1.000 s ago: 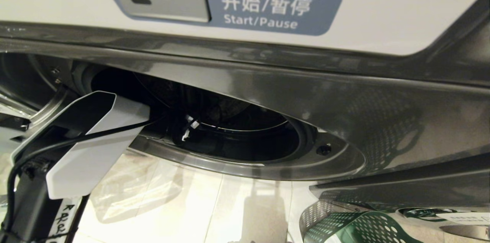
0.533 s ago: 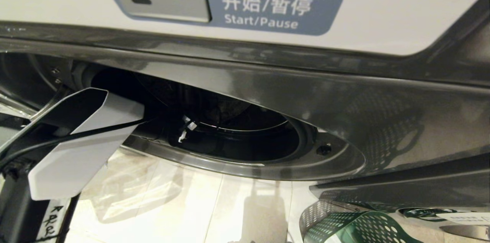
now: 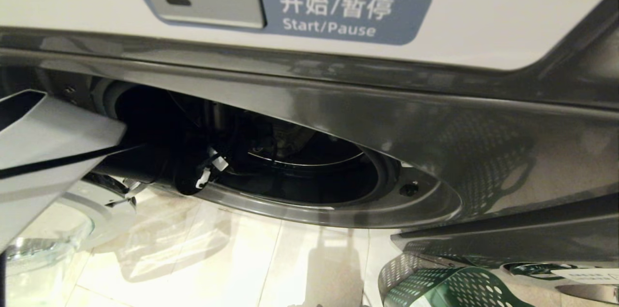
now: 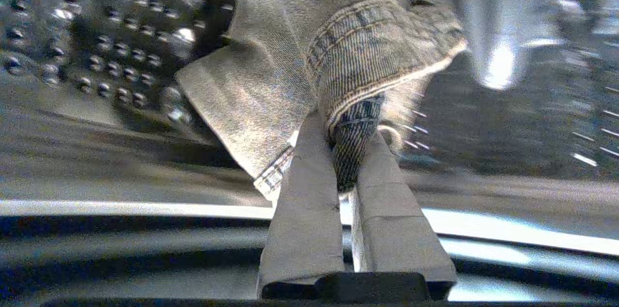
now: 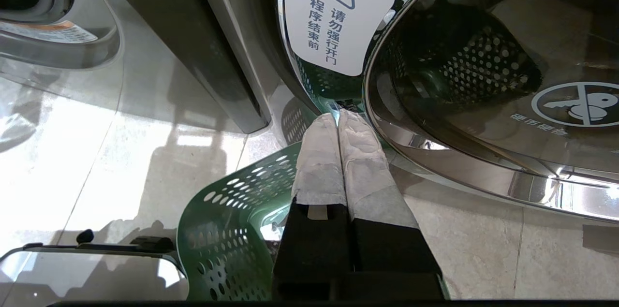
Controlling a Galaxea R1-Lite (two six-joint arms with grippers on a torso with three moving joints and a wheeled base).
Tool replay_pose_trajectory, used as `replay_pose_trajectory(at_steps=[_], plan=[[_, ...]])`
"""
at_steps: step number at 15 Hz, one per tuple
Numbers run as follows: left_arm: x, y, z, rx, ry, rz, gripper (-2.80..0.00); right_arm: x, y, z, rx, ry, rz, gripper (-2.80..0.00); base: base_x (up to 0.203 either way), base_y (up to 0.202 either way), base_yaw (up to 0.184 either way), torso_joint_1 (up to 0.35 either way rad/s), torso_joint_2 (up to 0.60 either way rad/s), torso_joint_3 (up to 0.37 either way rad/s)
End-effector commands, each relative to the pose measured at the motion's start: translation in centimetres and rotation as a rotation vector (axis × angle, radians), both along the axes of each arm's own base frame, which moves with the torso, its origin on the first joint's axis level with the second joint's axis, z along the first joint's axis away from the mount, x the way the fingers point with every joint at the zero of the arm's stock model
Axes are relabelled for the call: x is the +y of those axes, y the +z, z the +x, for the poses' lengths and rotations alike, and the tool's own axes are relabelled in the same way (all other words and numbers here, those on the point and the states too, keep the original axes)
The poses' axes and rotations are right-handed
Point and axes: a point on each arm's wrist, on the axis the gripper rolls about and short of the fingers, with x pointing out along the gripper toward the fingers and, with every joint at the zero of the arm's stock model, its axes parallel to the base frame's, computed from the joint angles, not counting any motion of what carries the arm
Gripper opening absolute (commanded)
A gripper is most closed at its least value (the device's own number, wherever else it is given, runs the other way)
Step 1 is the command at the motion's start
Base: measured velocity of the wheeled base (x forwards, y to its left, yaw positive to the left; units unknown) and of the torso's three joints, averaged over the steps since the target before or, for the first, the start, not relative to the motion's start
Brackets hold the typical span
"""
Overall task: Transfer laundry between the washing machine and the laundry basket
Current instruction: Pick a cloth and place it into the basket
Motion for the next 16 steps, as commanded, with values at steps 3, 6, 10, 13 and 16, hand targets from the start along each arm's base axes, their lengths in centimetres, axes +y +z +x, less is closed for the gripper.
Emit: replay_pose_trajectory(at_steps=[3, 6, 10, 13, 16], plan=[[-1.8, 1.8, -4.1, -0.039, -0.068, -0.02, -2.8, 0.0, 0.0, 0.0, -0.001, 0.001, 0.0, -2.8, 0.0, 0.0, 0.0, 0.0, 0.0, 0.0], [-2.5, 3.5, -6.7, -0.082, -0.05, -0.032, -2.8, 0.0, 0.0, 0.0, 0.001, 0.001, 0.0, -2.8, 0.0, 0.0, 0.0, 0.0, 0.0, 0.0], [-0.8, 2.8, -10.4, -0.036, -0.016, 0.01, -2.8, 0.0, 0.0, 0.0, 0.001, 0.001, 0.0, -2.8, 0.0, 0.0, 0.0, 0.0, 0.0, 0.0], [0.0, 2.0, -13.5, -0.01, -0.053, 0.019, -2.8, 0.0, 0.0, 0.0, 0.001, 0.001, 0.0, -2.8, 0.0, 0.0, 0.0, 0.0, 0.0, 0.0], [1.5, 2.3, -16.5, -0.035, -0.076, 0.002, -2.8, 0.0, 0.0, 0.0, 0.0, 0.001, 0.0, -2.8, 0.0, 0.0, 0.0, 0.0, 0.0, 0.0]])
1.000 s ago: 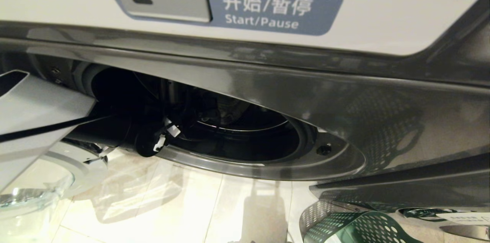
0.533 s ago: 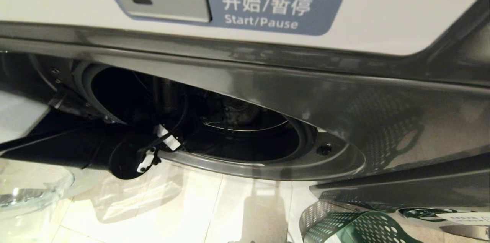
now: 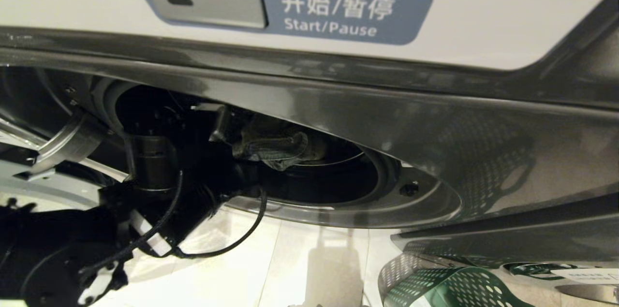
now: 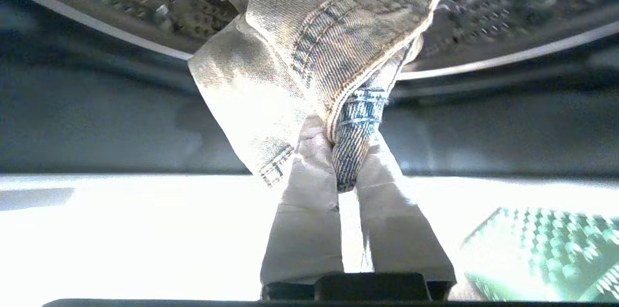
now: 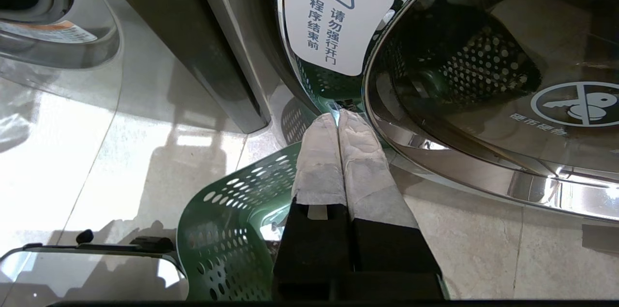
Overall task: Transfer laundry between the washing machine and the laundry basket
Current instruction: Pick a cloth and place it into the basket
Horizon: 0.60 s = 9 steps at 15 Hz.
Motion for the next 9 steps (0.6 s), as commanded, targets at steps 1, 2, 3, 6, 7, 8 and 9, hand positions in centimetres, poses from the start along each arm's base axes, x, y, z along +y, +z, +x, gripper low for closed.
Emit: replay_pose_trajectory(at_steps=[1, 2, 3, 6, 7, 8, 9], plan=[[1.5, 1.2, -2.2, -0.039, -0.007, -0.031, -2.8, 0.0, 0.0, 0.0, 0.001, 0.001, 0.0, -2.8, 0.0, 0.0, 0.0, 0.0, 0.0, 0.0], [2.4, 1.5, -3.4, -0.049, -0.01, -0.039, -2.8, 0.0, 0.0, 0.0, 0.0, 0.001, 0.0, -2.8, 0.0, 0.0, 0.0, 0.0, 0.0, 0.0], [3.3, 1.5, -4.4, -0.053, -0.013, -0.041, -2.8, 0.0, 0.0, 0.0, 0.001, 0.001, 0.0, -2.8, 0.0, 0.0, 0.0, 0.0, 0.0, 0.0], [6.0, 1.3, -7.8, -0.073, -0.016, -0.052, -2.8, 0.0, 0.0, 0.0, 0.001, 0.001, 0.0, -2.8, 0.0, 0.0, 0.0, 0.0, 0.0, 0.0], [6.9, 1.4, -9.0, -0.085, -0.018, -0.06, -2.8, 0.0, 0.0, 0.0, 0.0, 0.001, 0.0, -2.8, 0.0, 0.0, 0.0, 0.0, 0.0, 0.0], [7.7, 1.4, -10.1, -0.093, -0.024, -0.063, -2.8, 0.0, 0.0, 0.0, 0.001, 0.001, 0.0, -2.8, 0.0, 0.0, 0.0, 0.0, 0.0, 0.0], [8.6, 1.5, -11.4, -0.103, -0.03, -0.07, -2.8, 0.0, 0.0, 0.0, 0.001, 0.001, 0.0, -2.8, 0.0, 0.0, 0.0, 0.0, 0.0, 0.0]])
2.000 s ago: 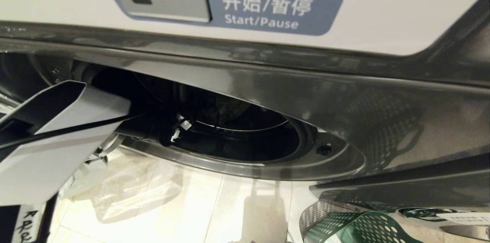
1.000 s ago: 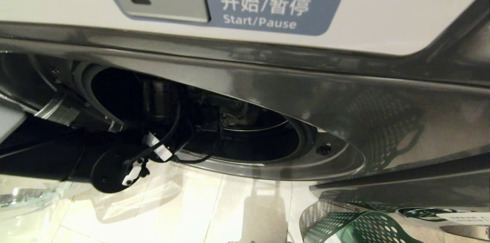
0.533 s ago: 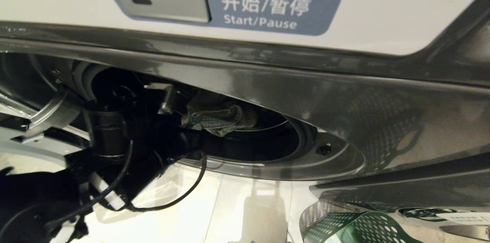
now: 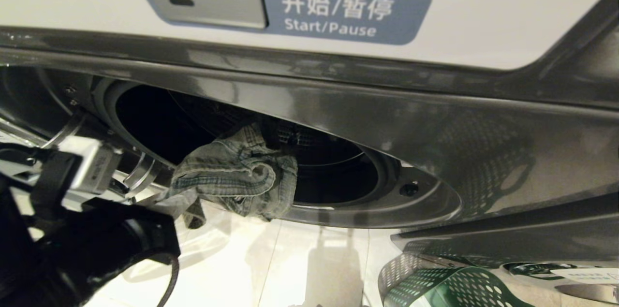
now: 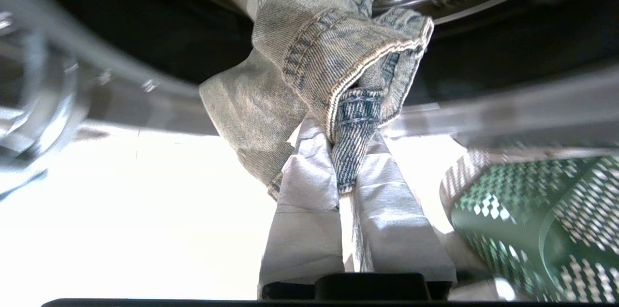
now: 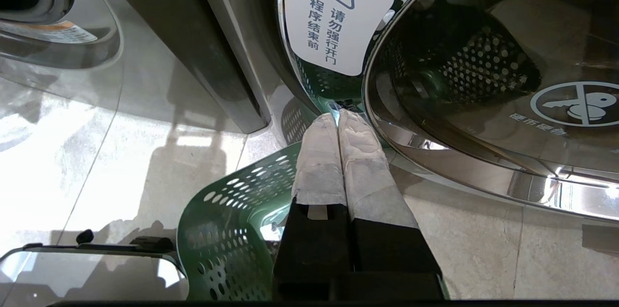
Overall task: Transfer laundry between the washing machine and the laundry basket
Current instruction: Pick a cloth and place it into the basket
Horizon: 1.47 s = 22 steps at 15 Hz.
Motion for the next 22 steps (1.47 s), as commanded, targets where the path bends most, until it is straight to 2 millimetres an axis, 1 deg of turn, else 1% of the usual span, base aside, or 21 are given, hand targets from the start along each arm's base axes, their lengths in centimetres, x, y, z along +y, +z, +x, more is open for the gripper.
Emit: replay_pose_trajectory(at_steps=[1, 3, 5, 6, 9, 10, 11, 13, 15, 16, 18, 20, 22], plan=[[2.3, 1.0, -3.0, -0.071, -0.007, -0.06, -2.8, 0.0, 0.0, 0.0, 0.001, 0.001, 0.0, -2.8, 0.0, 0.0, 0.0, 0.0, 0.0, 0.0], [4.2, 0.2, -5.2, -0.052, -0.011, -0.042, -2.8, 0.0, 0.0, 0.0, 0.001, 0.001, 0.0, -2.8, 0.0, 0.0, 0.0, 0.0, 0.0, 0.0], [5.5, -1.2, -6.7, -0.025, 0.034, -0.011, -2.8, 0.0, 0.0, 0.0, -0.001, 0.001, 0.0, -2.8, 0.0, 0.0, 0.0, 0.0, 0.0, 0.0], [5.9, -1.9, -6.9, -0.011, 0.087, 0.01, -2.8, 0.0, 0.0, 0.0, 0.001, 0.001, 0.0, -2.8, 0.0, 0.0, 0.0, 0.0, 0.0, 0.0], [7.4, -2.6, -7.1, -0.015, 0.258, 0.018, -2.8, 0.0, 0.0, 0.0, 0.001, 0.001, 0.0, -2.8, 0.0, 0.0, 0.0, 0.0, 0.0, 0.0], [7.9, -3.1, -7.5, -0.019, 0.283, 0.019, -2.8, 0.0, 0.0, 0.0, 0.001, 0.001, 0.0, -2.8, 0.0, 0.0, 0.0, 0.0, 0.0, 0.0], [8.4, -4.0, -8.2, -0.027, 0.271, 0.018, -2.8, 0.0, 0.0, 0.0, 0.001, 0.001, 0.0, -2.8, 0.0, 0.0, 0.0, 0.0, 0.0, 0.0], [8.9, -6.1, -9.4, -0.023, 0.219, 0.073, -2.8, 0.0, 0.0, 0.0, 0.0, 0.001, 0.0, -2.8, 0.0, 0.0, 0.0, 0.0, 0.0, 0.0], [9.1, -8.2, -9.9, 0.009, 0.196, 0.128, -2.8, 0.0, 0.0, 0.0, 0.001, 0.001, 0.0, -2.8, 0.0, 0.0, 0.0, 0.0, 0.0, 0.0], [9.2, -8.7, -10.0, 0.016, 0.217, 0.144, -2.8, 0.0, 0.0, 0.0, 0.001, 0.001, 0.0, -2.8, 0.0, 0.0, 0.0, 0.0, 0.0, 0.0], [9.3, -9.0, -10.2, 0.042, 0.205, 0.145, -2.8, 0.0, 0.0, 0.0, 0.001, 0.001, 0.0, -2.8, 0.0, 0.0, 0.0, 0.0, 0.0, 0.0], [9.4, -10.2, -11.2, 0.099, 0.185, 0.148, -2.8, 0.0, 0.0, 0.0, 0.001, 0.001, 0.0, -2.8, 0.0, 0.0, 0.0, 0.0, 0.0, 0.0], [9.4, -11.2, -12.4, 0.116, 0.13, 0.128, -2.8, 0.0, 0.0, 0.0, 0.0, 0.001, 0.0, -2.8, 0.0, 0.0, 0.0, 0.0, 0.0, 0.0]])
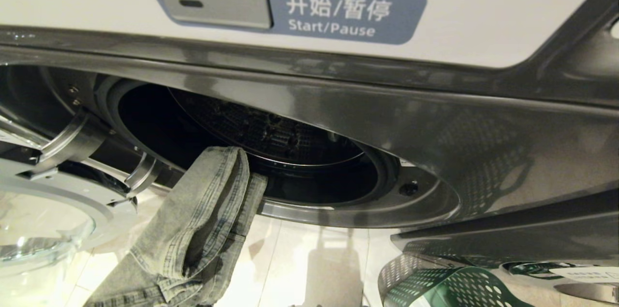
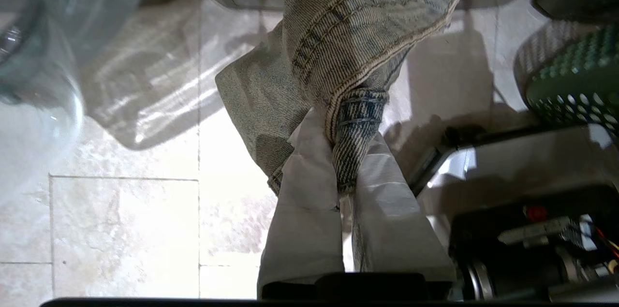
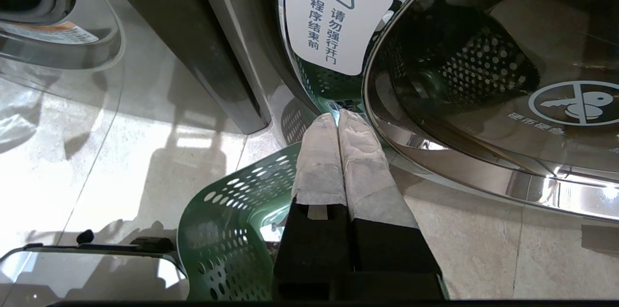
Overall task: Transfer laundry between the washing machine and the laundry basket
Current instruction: Pick a cloth and place it into the basket
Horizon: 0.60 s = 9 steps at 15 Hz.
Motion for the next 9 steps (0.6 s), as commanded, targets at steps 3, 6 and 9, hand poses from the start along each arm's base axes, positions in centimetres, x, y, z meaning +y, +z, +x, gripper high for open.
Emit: replay_pose_trajectory(at_steps=[3, 6, 9], plan=[[0.08, -0.7, -0.82, 0.001, 0.007, -0.008, -2.8, 0.0, 0.0, 0.01, 0.001, 0.001, 0.0, -2.8, 0.0, 0.0, 0.0, 0.0, 0.0, 0.0], [0.11, -0.9, -1.08, -0.002, 0.018, -0.028, -2.8, 0.0, 0.0, 0.01, 0.001, 0.002, 0.0, -2.8, 0.0, 0.0, 0.0, 0.0, 0.0, 0.0], [0.12, -0.88, -1.07, -0.001, 0.057, -0.054, -2.8, 0.0, 0.0, 0.01, 0.001, 0.001, 0.0, -2.8, 0.0, 0.0, 0.0, 0.0, 0.0, 0.0]])
